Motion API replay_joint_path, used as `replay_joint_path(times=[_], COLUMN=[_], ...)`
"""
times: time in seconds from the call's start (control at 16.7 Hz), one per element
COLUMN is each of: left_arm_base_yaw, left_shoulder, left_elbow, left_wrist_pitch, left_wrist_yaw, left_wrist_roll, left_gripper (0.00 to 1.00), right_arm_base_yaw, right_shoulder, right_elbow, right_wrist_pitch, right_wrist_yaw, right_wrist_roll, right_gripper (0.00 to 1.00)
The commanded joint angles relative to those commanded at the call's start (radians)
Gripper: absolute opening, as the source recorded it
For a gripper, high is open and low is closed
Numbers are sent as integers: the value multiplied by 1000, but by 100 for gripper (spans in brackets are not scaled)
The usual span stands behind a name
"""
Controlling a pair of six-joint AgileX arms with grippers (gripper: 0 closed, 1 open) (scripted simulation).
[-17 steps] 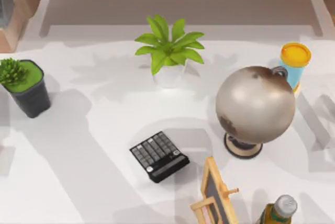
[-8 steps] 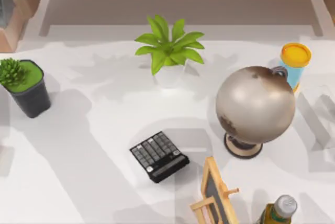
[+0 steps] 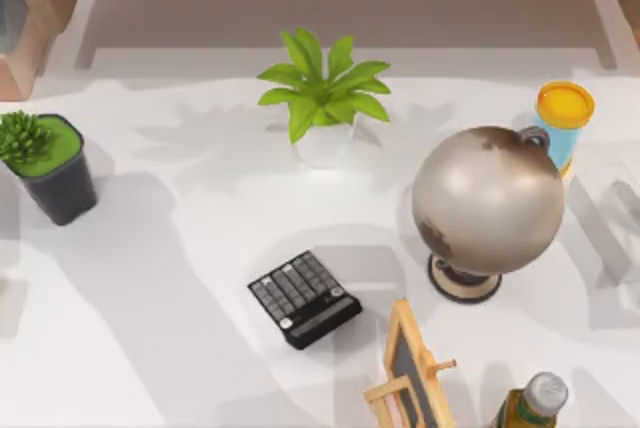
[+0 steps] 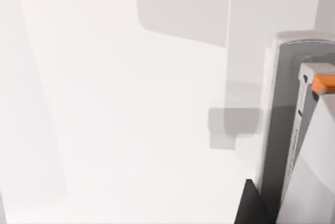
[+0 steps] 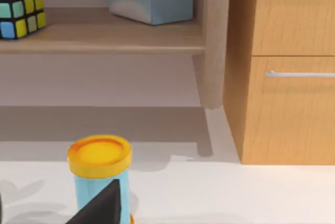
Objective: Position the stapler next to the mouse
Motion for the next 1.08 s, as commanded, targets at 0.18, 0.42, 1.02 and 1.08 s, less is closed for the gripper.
replay_joint_path(times=[0.18, 0.42, 1.02, 1.08], left_arm_base_yaw=[1, 2, 3, 3], left_shoulder=[-6, -6, 58, 58], left_elbow=[-4, -16, -84, -84], left_wrist_pitch=[16, 36, 64, 64], left_wrist_yaw=[0, 0, 1, 1], left_wrist_roll=[-1, -1, -1, -1], left_gripper=[0, 0, 0, 0], right_arm_base_yaw=[0, 0, 0, 0], right_shoulder=[0, 0, 0, 0], right_elbow=[0, 0, 0, 0], right_wrist_pitch=[0, 0, 0, 0], right_wrist_yaw=[0, 0, 0, 0], right_wrist_roll=[0, 0, 0, 0], right_gripper=[100, 100, 100, 100])
